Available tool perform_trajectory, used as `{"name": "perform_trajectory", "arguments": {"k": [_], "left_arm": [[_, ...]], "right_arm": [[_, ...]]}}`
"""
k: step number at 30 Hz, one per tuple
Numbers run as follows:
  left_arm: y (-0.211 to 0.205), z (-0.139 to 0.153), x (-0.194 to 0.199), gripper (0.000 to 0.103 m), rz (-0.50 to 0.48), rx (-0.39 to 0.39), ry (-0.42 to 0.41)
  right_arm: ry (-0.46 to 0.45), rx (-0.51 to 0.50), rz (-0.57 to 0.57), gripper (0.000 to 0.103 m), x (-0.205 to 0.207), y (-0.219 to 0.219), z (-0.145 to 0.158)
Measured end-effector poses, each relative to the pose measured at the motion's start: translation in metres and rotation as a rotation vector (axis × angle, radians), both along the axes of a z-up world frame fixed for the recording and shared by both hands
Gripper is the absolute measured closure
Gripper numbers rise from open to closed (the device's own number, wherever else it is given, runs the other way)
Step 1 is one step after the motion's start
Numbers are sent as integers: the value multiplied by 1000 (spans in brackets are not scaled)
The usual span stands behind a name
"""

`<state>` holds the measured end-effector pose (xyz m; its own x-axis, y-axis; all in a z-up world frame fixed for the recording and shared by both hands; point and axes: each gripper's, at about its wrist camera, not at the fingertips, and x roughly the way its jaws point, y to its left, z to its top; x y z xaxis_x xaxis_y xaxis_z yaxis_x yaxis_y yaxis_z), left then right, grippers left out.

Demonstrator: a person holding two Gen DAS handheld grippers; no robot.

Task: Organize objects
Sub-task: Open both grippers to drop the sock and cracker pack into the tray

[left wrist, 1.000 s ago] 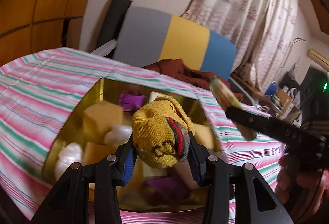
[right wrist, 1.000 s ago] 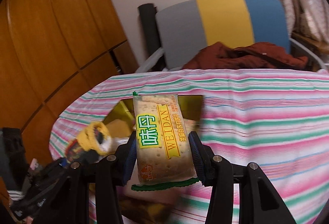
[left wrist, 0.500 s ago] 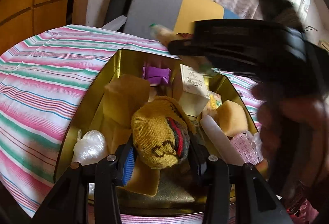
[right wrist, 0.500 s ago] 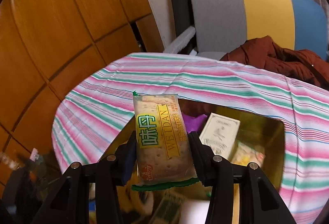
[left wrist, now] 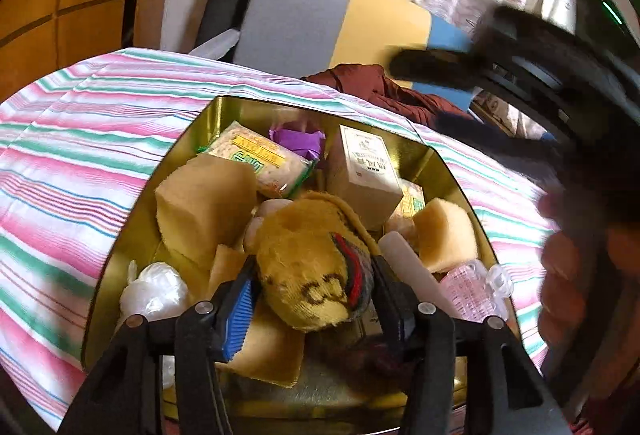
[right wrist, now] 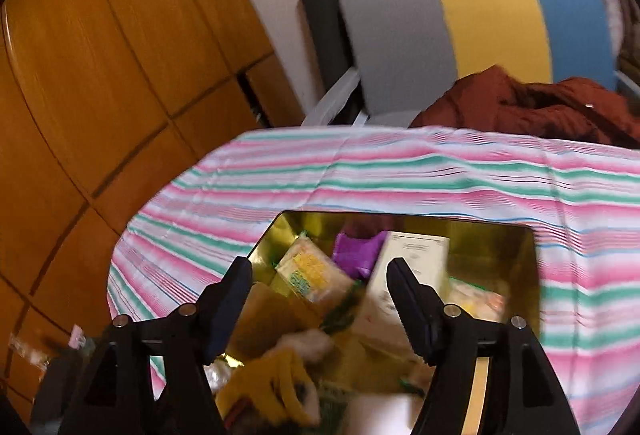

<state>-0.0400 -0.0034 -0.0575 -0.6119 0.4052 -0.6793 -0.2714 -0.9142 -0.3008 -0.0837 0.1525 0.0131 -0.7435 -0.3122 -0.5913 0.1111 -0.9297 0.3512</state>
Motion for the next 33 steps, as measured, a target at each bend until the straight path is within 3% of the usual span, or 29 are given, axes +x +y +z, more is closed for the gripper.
{"name": "perform_trajectory", "arguments": {"k": [2,4,11,16,22,29,33], "left_arm": [[-3,8,-1,46,29,8,10],[-7,18,2,33,63,-4,33],[-23,50,24,32,120,25,113],[-23,54,35,32,197,-97,78],[-24,51,46,32,240,-140,27],[-22,55,52,32,255,-179,25],[-27,62,54,32,314,-215,42]], "right_arm": [[25,-24,-36,29,17,12,5],[41,-44,-76,28,36,27,9],[38,-64,-120,25,78,49,8],[-1,-1,-109,16,93,40,1],[-31,68,-112,0,104,33,-5],[-101,172,-127,0,105,21,-6],[-144,231,-155,0,105,16,-8]]}}
